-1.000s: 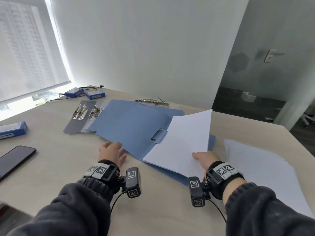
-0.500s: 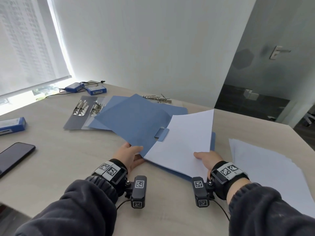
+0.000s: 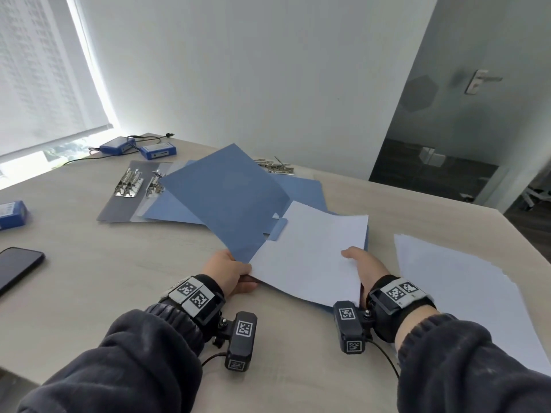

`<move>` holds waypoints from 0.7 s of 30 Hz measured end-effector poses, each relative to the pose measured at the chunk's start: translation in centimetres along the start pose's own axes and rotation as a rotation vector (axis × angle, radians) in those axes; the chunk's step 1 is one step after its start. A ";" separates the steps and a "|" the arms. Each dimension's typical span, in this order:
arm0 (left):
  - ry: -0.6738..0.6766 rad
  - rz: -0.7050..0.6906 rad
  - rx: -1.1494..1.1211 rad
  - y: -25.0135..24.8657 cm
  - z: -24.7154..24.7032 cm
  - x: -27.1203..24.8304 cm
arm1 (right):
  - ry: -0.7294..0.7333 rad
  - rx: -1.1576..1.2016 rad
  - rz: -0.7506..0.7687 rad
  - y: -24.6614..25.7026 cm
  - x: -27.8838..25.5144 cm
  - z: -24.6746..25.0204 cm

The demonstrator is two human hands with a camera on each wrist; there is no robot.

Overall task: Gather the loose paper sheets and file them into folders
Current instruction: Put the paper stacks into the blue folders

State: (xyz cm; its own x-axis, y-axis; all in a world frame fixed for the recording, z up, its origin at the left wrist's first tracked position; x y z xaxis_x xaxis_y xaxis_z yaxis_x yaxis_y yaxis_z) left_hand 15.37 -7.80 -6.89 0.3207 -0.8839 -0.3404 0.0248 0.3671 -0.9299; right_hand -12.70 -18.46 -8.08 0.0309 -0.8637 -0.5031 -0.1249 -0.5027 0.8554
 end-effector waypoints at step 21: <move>0.027 -0.005 0.004 0.1 -0.2 0.4 | -0.059 -0.082 0.203 2.4 0.6 0.7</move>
State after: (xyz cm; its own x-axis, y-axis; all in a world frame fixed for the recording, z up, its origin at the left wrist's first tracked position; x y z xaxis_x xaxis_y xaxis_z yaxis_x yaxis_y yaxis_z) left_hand 15.27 -8.16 -7.18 0.2948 -0.8932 -0.3394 0.0303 0.3638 -0.9310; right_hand -13.63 -20.20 -6.38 -0.0447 -0.9452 -0.3236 -0.0413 -0.3219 0.9459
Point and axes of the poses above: each hand's wrist, its own x-axis towards the middle knuckle, its own z-axis out of the back of the hand, y = z × x, the point moved 10 cm from there along x, towards the middle knuckle, and after that the axes turned 14 degrees about x, right-handed, at the moved point
